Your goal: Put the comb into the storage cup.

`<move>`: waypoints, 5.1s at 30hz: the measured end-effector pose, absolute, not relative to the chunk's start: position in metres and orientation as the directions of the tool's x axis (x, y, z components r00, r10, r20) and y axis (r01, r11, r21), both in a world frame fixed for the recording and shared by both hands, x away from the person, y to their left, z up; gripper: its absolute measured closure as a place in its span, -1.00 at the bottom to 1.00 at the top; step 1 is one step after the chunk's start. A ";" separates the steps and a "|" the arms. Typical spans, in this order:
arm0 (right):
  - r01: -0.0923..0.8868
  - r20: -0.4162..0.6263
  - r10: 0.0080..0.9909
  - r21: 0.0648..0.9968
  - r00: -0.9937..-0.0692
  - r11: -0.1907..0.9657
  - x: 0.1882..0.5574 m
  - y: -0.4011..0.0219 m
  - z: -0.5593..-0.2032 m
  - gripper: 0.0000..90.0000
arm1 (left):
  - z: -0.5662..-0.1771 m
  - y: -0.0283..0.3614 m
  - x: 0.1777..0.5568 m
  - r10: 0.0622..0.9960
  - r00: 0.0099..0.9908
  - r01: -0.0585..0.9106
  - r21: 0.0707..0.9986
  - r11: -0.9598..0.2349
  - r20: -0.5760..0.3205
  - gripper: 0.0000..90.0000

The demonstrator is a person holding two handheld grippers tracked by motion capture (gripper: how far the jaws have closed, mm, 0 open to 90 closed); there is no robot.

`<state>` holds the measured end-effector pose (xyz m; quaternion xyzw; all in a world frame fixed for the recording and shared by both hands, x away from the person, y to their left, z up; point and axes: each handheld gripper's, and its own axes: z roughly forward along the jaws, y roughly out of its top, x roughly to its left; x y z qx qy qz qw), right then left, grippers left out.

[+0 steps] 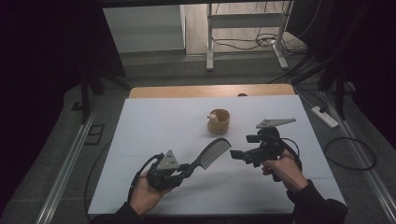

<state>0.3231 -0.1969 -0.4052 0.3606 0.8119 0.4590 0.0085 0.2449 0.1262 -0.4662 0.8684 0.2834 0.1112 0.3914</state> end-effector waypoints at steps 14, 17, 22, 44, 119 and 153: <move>0.630 0.359 0.591 0.694 -0.722 0.348 0.338 -0.173 -0.403 -1.00 | -0.466 0.121 0.245 0.567 0.824 0.393 0.747 -0.537 -0.026 0.60; 0.650 0.383 0.586 0.675 -0.714 0.351 0.342 -0.167 -0.405 -1.00 | -0.466 0.121 0.245 0.563 0.826 0.391 0.746 -0.538 -0.026 0.60; 0.674 0.414 0.579 0.648 -0.703 0.355 0.348 -0.160 -0.408 -1.00 | -0.466 0.120 0.245 0.559 0.829 0.388 0.747 -0.540 -0.027 0.60; 0.700 0.462 0.552 0.614 -0.694 0.366 0.362 -0.142 -0.414 -0.91 | -0.466 0.118 0.243 0.552 0.834 0.371 0.754 -0.542 -0.014 0.60; 0.764 0.652 0.423 0.620 -0.629 0.180 0.366 -0.181 -0.408 0.87 | -0.463 0.167 0.240 0.688 0.704 0.550 0.748 -0.372 -0.176 -1.00; 0.762 0.624 0.516 0.642 -0.587 0.089 0.383 -0.215 -0.396 0.87 | -0.468 0.218 0.207 0.756 0.619 0.596 0.754 -0.274 -0.215 -1.00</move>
